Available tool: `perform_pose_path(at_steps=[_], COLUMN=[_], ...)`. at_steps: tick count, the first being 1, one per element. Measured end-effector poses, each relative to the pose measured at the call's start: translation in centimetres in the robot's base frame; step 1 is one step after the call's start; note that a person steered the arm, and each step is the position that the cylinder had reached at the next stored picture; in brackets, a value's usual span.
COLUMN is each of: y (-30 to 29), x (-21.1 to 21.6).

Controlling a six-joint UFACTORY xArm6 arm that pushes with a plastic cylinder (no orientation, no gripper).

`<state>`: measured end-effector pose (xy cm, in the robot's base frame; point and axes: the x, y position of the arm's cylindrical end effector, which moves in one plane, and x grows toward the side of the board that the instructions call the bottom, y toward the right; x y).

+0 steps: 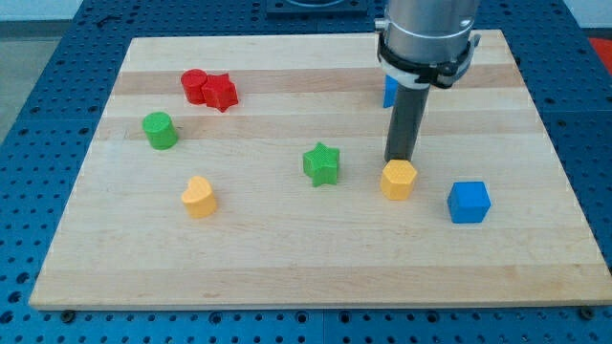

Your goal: Move yellow hexagon closer to green star

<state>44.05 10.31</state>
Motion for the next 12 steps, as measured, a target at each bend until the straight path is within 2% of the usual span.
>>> perform_pose_path(at_steps=[1, 2, 3, 5, 6, 9, 12], y=[4.2, 8.1, 7.8, 1.3, -1.5, 2.0, -5.2], x=[-1.7, -0.9, 2.1, 6.2, 6.4, 3.0, 4.7])
